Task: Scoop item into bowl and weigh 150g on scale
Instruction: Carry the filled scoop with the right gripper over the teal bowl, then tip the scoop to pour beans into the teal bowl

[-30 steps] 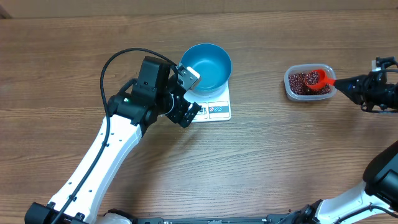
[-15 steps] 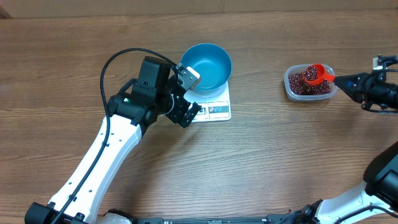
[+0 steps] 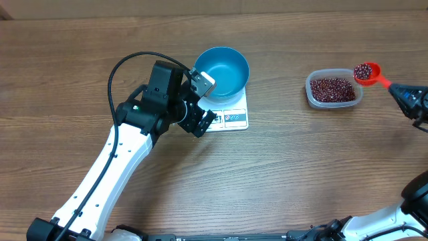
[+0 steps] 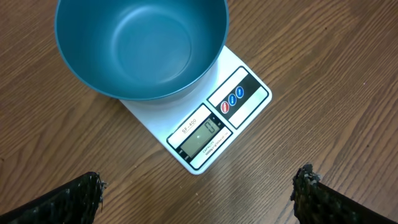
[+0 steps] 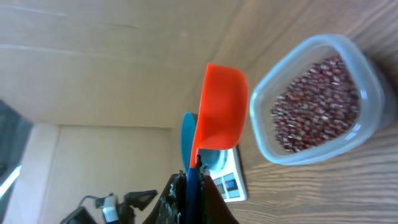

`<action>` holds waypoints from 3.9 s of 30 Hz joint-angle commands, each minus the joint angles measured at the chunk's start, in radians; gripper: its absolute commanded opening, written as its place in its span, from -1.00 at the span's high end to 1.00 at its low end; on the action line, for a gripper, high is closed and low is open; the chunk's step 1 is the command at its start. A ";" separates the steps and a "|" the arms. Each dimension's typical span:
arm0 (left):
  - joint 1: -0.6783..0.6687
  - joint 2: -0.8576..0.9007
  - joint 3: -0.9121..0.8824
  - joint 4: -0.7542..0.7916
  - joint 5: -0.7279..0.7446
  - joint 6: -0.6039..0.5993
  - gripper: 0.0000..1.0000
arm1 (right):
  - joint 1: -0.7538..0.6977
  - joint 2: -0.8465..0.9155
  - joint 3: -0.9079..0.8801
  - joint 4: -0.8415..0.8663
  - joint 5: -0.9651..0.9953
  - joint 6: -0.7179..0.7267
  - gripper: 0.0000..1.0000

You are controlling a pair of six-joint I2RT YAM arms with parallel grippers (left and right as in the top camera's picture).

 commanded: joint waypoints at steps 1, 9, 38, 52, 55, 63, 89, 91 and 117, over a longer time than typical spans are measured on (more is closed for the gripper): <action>0.002 -0.002 0.021 0.004 -0.005 0.004 -0.99 | 0.019 -0.001 -0.004 -0.054 -0.110 -0.111 0.92; 0.002 -0.002 0.021 0.004 -0.005 0.004 -0.99 | 0.129 -0.001 -0.004 -0.104 -0.156 -0.161 0.92; 0.002 -0.002 0.021 0.004 -0.005 0.004 -0.99 | 0.705 -0.001 -0.004 0.600 -0.011 0.557 0.92; 0.002 -0.002 0.021 0.004 -0.005 0.004 -0.99 | 0.932 -0.001 -0.001 0.727 0.449 0.645 0.92; 0.002 -0.002 0.021 0.004 -0.005 0.004 -0.99 | 0.969 -0.001 0.021 0.725 0.506 0.622 0.92; 0.002 -0.002 0.021 0.004 -0.005 0.004 -0.99 | 1.073 -0.001 0.185 0.472 0.840 0.455 0.92; 0.002 -0.002 0.021 0.004 -0.005 0.004 -0.99 | 1.353 -0.001 0.257 0.400 1.434 0.364 0.92; 0.002 -0.002 0.021 0.004 -0.005 0.004 -0.99 | 1.353 -0.003 0.269 0.390 1.402 0.364 0.92; 0.002 -0.002 0.021 0.004 -0.005 0.004 -0.99 | 1.370 -0.048 0.312 0.318 1.408 0.372 0.92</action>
